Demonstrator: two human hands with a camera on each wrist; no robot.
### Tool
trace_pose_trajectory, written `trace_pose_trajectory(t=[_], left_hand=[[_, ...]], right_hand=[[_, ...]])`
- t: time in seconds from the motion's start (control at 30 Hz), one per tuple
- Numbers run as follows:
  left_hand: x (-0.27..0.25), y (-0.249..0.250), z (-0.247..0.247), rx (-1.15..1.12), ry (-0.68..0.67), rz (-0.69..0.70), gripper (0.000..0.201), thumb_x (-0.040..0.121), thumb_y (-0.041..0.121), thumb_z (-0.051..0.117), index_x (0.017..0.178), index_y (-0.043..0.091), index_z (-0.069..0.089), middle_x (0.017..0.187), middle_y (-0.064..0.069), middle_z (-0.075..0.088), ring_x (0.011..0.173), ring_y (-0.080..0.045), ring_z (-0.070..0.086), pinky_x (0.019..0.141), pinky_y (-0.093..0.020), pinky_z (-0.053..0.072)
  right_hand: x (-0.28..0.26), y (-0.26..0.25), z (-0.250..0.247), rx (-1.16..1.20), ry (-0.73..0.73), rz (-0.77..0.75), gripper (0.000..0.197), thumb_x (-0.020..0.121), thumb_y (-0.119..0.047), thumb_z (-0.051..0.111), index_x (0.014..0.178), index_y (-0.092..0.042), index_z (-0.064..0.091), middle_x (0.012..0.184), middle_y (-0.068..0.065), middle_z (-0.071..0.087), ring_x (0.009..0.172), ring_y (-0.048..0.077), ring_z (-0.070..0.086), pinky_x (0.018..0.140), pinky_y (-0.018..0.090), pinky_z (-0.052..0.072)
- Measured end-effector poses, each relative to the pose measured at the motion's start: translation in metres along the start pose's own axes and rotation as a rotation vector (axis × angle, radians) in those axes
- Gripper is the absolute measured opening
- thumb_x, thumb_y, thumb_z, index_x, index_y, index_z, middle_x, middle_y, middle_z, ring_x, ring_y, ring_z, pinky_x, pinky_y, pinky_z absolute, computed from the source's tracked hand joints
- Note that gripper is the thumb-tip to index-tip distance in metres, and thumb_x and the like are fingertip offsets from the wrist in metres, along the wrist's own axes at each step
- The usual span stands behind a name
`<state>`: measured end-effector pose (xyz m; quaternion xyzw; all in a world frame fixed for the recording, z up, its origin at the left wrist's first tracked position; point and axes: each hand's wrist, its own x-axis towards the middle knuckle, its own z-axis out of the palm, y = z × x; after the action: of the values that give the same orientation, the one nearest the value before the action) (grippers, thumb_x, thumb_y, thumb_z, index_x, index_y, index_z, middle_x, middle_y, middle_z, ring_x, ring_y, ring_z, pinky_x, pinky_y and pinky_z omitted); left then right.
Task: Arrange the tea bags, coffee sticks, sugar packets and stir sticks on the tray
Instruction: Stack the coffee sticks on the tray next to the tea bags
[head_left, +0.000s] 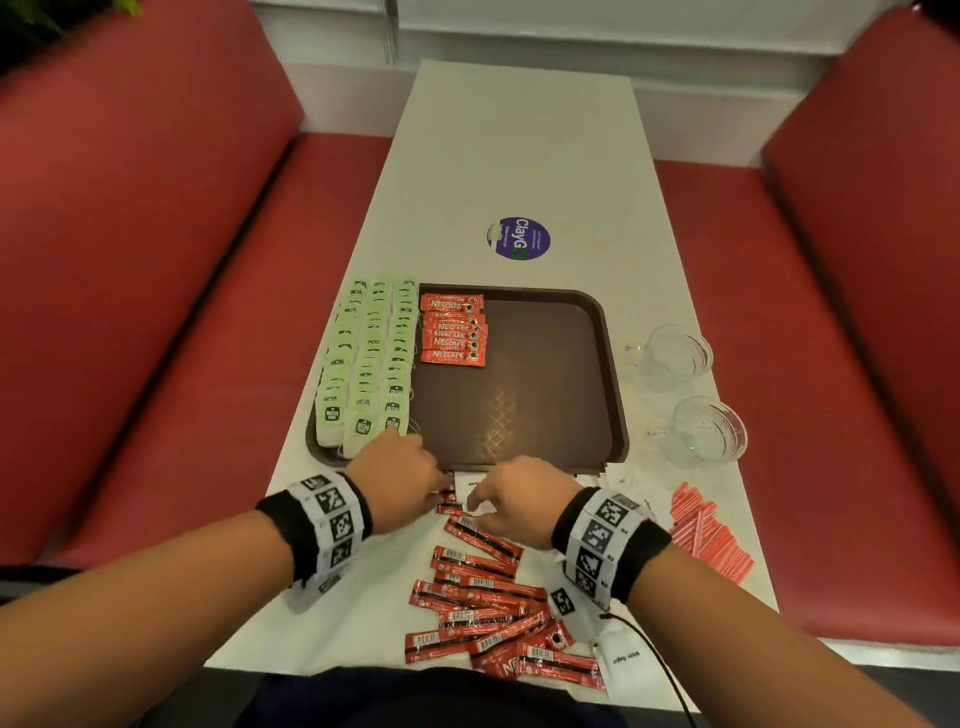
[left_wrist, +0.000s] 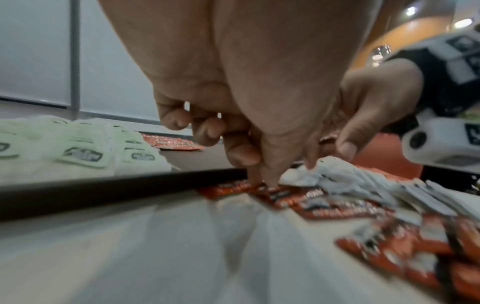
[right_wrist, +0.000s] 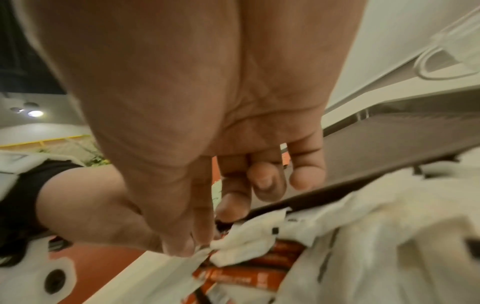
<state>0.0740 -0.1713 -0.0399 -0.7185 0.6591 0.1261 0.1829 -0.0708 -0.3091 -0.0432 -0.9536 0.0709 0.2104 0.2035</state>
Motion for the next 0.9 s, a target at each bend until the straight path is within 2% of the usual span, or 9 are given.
trace_pose_trajectory(t=[0.07,0.13,0.2,0.27,0.4,0.47,0.63,0.77,0.9], left_hand=[[-0.003,0.006,0.012,0.010,0.009,-0.031,0.035,0.102,0.041,0.037,0.129,0.025,0.055,0.111,0.002,0.068,0.103,-0.023,0.053,0.085,-0.038,0.036],[-0.004,0.008,0.024,0.008,0.024,-0.060,0.039,0.102,0.038,0.037,0.136,0.023,0.049,0.112,0.002,0.069,0.105,-0.024,0.053,0.086,-0.040,0.035],[-0.006,0.007,0.036,0.016,0.035,-0.073,0.042,0.101,0.038,0.038,0.140,0.023,0.044,0.113,0.002,0.070,0.108,-0.025,0.054,0.089,-0.041,0.035],[-0.009,0.004,0.042,0.003,0.054,-0.075,0.043,0.100,0.040,0.040,0.140,0.026,0.044,0.113,0.002,0.070,0.110,-0.025,0.055,0.093,-0.042,0.034],[-0.015,0.003,0.038,-0.055,0.121,-0.098,0.032,0.100,0.040,0.040,0.122,0.028,0.060,0.106,0.002,0.070,0.103,-0.023,0.057,0.088,-0.037,0.035],[-0.015,0.005,0.035,-0.055,0.131,-0.141,0.030,0.100,0.040,0.043,0.116,0.024,0.062,0.104,0.000,0.069,0.102,-0.024,0.059,0.088,-0.037,0.037],[-0.013,0.008,0.035,-0.047,0.084,-0.221,0.030,0.097,0.043,0.050,0.112,0.021,0.065,0.107,-0.003,0.070,0.106,-0.028,0.060,0.090,-0.039,0.041],[-0.016,0.009,0.036,-0.148,0.061,-0.282,0.031,0.094,0.046,0.053,0.109,0.022,0.065,0.104,-0.003,0.069,0.101,-0.026,0.061,0.086,-0.037,0.045],[-0.021,0.006,0.036,-0.214,0.037,-0.286,0.026,0.092,0.047,0.056,0.101,0.024,0.066,0.097,-0.001,0.069,0.091,-0.024,0.063,0.075,-0.033,0.048]], right_hand=[[0.003,-0.010,0.008,-0.035,-0.027,-0.010,0.040,0.093,-0.043,0.057,0.132,-0.035,0.059,0.109,0.004,0.071,0.098,0.025,0.065,0.085,0.036,0.055],[0.005,-0.018,0.011,-0.081,-0.047,0.013,0.046,0.095,-0.043,0.055,0.139,-0.033,0.050,0.109,0.009,0.070,0.098,0.029,0.065,0.082,0.038,0.055],[0.007,-0.023,0.011,-0.141,-0.061,0.063,0.045,0.097,-0.044,0.051,0.139,-0.027,0.049,0.112,0.010,0.068,0.100,0.030,0.064,0.082,0.039,0.054],[0.008,-0.026,0.009,-0.190,-0.061,0.126,0.040,0.097,-0.044,0.049,0.129,-0.021,0.057,0.111,0.009,0.068,0.099,0.029,0.064,0.081,0.039,0.054],[0.006,-0.027,0.007,-0.239,-0.046,0.209,0.029,0.096,-0.038,0.050,0.108,-0.016,0.066,0.100,0.006,0.069,0.087,0.027,0.066,0.073,0.036,0.054],[0.004,-0.027,0.005,-0.256,-0.032,0.222,0.027,0.096,-0.035,0.051,0.109,-0.017,0.066,0.100,0.005,0.069,0.087,0.027,0.066,0.071,0.036,0.053],[0.015,-0.031,0.005,-0.259,-0.014,0.196,0.030,0.096,-0.028,0.051,0.125,-0.023,0.060,0.109,0.006,0.068,0.095,0.028,0.066,0.077,0.038,0.054],[0.028,-0.035,0.007,-0.306,-0.080,0.192,0.022,0.095,-0.018,0.054,0.113,-0.017,0.066,0.102,0.007,0.069,0.088,0.028,0.065,0.074,0.037,0.055],[0.031,-0.035,0.008,-0.306,-0.076,0.163,0.016,0.093,-0.017,0.055,0.102,-0.014,0.068,0.093,0.006,0.068,0.080,0.026,0.064,0.073,0.037,0.057]])
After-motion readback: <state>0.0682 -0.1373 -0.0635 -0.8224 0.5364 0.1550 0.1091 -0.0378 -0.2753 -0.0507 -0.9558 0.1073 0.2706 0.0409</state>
